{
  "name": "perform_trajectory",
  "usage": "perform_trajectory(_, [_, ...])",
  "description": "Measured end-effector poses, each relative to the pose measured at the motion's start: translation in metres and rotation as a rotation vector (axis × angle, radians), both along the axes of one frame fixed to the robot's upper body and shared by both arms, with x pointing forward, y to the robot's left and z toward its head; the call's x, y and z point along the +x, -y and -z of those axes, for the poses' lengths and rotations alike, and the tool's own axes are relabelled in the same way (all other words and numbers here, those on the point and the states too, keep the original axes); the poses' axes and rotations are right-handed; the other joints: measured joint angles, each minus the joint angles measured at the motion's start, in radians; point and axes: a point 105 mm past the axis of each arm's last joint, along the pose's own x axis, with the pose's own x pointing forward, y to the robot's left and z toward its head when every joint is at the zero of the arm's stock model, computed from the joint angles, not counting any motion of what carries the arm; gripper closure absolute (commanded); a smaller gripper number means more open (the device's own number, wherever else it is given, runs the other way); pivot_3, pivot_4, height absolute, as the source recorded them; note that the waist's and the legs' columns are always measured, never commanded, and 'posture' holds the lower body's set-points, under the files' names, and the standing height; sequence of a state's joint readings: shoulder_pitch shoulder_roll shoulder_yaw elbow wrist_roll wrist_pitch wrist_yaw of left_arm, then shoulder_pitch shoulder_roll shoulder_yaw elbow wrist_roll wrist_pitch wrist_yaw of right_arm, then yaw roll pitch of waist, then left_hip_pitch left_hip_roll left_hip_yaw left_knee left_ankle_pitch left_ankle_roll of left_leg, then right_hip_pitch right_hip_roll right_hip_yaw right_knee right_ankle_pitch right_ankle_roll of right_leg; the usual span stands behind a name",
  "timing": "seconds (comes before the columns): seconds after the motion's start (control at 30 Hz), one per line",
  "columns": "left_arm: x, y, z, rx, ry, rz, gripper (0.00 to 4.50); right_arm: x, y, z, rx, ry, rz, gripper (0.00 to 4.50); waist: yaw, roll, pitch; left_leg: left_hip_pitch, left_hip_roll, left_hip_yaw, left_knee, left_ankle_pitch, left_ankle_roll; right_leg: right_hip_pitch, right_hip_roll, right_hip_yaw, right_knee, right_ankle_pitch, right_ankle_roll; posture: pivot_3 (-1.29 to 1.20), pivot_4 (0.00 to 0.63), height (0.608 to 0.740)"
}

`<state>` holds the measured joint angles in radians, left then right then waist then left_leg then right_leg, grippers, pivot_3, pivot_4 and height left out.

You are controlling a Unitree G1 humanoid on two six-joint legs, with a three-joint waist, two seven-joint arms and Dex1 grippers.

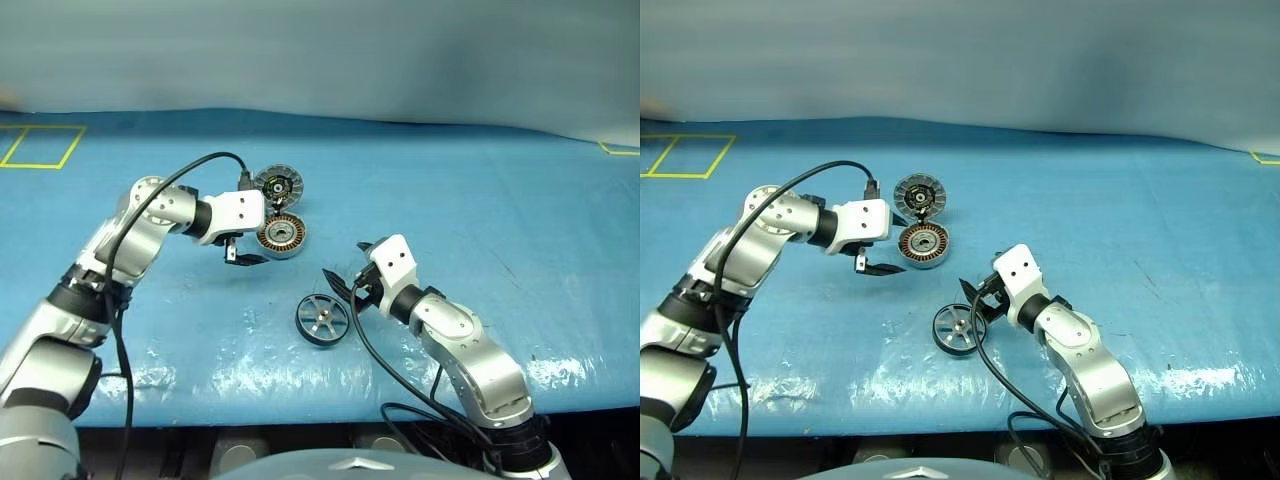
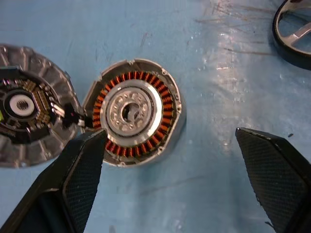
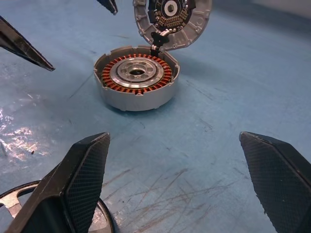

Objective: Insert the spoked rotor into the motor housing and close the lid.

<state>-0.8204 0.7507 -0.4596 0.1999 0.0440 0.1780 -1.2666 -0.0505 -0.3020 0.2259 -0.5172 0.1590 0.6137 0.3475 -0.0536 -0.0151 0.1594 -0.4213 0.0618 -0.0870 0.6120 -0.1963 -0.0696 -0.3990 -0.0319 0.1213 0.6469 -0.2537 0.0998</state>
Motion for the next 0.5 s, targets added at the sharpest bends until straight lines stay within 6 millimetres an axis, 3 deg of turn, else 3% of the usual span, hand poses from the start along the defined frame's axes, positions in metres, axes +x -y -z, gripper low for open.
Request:
perform_trajectory(0.17, [0.010, 0.006, 0.009, 0.124, -0.083, 0.093, 0.00, -0.011, -0.007, 0.005, 0.029, 0.019, -0.029, 0.02, -0.010, 0.000, 0.000, -0.001, 0.001, -0.001, 0.000, 0.000, 0.001, -0.001, 0.001, 0.000, 0.001, 0.000, 0.001, 0.00, 0.150, 0.740])
perform_trajectory(0.5, [0.020, 0.006, 0.008, 0.272, -0.155, 0.178, 0.00, -0.018, -0.013, 0.010, 0.059, 0.017, -0.005, 0.02, -0.009, 0.000, 0.001, -0.003, 0.001, -0.002, 0.003, 0.000, 0.001, -0.003, 0.001, 0.000, 0.004, 0.000, 0.003, 0.00, 0.150, 0.740])
